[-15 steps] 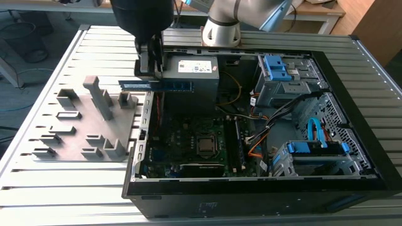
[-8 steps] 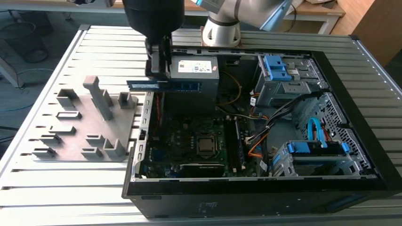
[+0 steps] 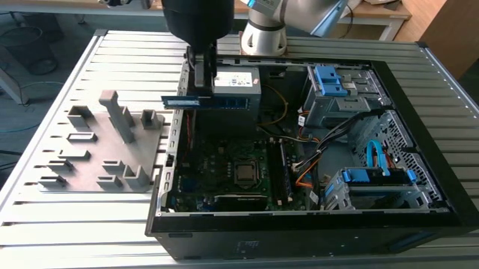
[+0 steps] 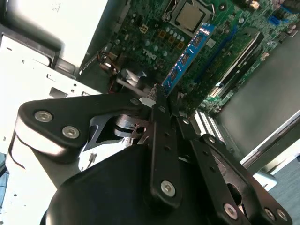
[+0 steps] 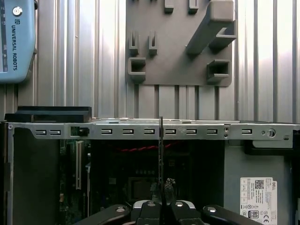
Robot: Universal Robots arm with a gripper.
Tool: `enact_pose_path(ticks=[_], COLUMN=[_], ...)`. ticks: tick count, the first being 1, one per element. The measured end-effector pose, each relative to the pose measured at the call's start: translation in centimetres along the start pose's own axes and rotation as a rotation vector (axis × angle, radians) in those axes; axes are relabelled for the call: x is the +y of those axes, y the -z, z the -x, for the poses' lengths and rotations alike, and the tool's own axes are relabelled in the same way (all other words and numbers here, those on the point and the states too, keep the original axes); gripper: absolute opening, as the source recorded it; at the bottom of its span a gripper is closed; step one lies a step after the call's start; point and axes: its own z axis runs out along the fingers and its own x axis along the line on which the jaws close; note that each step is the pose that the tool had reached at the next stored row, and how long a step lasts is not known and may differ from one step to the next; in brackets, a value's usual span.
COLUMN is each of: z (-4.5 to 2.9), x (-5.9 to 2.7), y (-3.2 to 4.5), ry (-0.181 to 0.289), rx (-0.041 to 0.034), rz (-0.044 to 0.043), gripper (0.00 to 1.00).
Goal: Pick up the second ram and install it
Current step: 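Pick up the second ram and move it above second insertion slot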
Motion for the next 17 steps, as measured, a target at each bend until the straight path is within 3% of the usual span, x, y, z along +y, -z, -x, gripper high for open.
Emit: enact_pose_path(ticks=[17], z=[0.04], x=[-2.97], y=[-0.07], ry=[0.000], rx=[0.0000], rz=[0.0000], gripper=[0.14])
